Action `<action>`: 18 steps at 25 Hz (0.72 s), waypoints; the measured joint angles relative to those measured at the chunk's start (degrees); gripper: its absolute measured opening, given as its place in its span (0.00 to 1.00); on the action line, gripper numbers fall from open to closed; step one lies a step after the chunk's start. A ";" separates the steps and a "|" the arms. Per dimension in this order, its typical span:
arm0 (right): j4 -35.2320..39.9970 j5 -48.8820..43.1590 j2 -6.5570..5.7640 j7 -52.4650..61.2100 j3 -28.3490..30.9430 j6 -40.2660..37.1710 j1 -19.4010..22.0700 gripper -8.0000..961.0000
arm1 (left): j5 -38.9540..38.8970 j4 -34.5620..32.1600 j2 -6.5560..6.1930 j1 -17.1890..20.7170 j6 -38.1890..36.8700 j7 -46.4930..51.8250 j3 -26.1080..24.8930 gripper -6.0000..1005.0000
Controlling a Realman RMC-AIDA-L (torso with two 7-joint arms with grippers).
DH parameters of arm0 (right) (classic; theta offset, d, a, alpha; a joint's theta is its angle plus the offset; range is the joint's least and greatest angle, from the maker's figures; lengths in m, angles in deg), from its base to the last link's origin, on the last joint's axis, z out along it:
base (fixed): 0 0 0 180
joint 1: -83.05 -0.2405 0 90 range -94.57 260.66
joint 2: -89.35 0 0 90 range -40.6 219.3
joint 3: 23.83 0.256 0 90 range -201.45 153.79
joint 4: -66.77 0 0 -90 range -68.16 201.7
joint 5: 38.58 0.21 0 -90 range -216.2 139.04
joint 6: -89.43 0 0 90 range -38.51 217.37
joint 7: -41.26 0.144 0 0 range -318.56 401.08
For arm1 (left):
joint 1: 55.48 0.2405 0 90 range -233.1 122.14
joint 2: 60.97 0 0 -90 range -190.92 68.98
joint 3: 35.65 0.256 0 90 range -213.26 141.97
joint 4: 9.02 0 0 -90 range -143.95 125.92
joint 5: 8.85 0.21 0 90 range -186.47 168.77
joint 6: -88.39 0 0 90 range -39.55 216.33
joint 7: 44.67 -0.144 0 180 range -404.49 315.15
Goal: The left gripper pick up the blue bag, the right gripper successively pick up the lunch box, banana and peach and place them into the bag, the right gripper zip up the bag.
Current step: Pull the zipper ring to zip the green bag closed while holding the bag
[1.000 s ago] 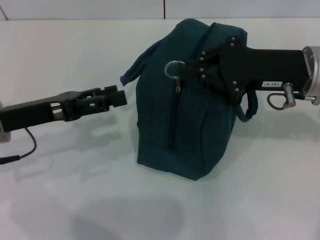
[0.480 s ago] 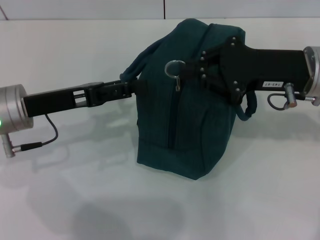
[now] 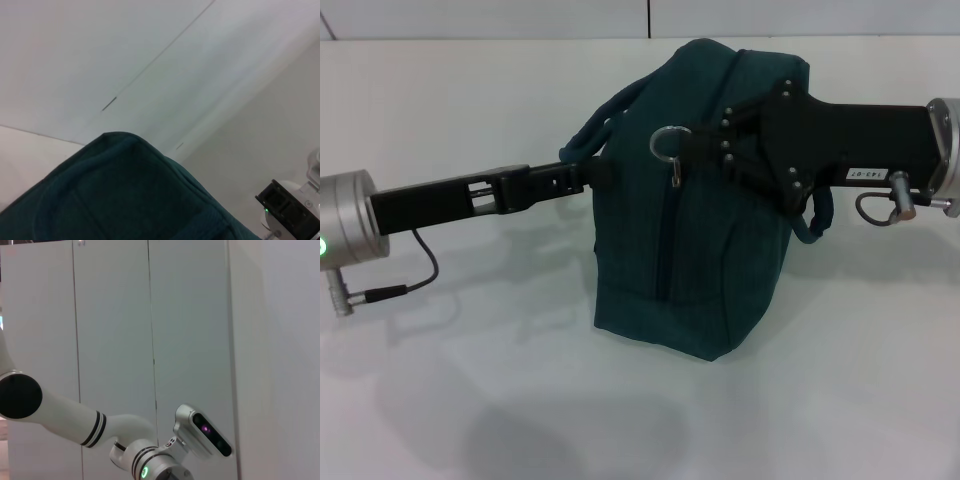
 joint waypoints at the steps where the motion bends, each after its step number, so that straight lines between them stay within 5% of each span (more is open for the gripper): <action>1: -0.07 0.03 0.00 0.00 0.00 -0.01 0.01 0.02 | 0.06 -0.01 0.09 -0.06 0.01 0.00 0.07 0.74; 9: -0.64 1.55 0.03 0.00 0.00 -0.12 0.69 0.02 | 0.18 -0.01 0.50 -0.32 -0.09 -0.04 0.13 0.40; 12: -0.71 1.69 0.03 0.00 0.00 -0.14 0.96 0.02 | 0.18 -0.01 0.61 -0.33 -0.13 -0.04 0.17 0.19; 18: -3.45 4.28 0.12 0.00 -0.17 -0.08 1.21 0.02 | 0.18 0.01 0.83 -0.33 -0.21 -0.11 0.33 0.15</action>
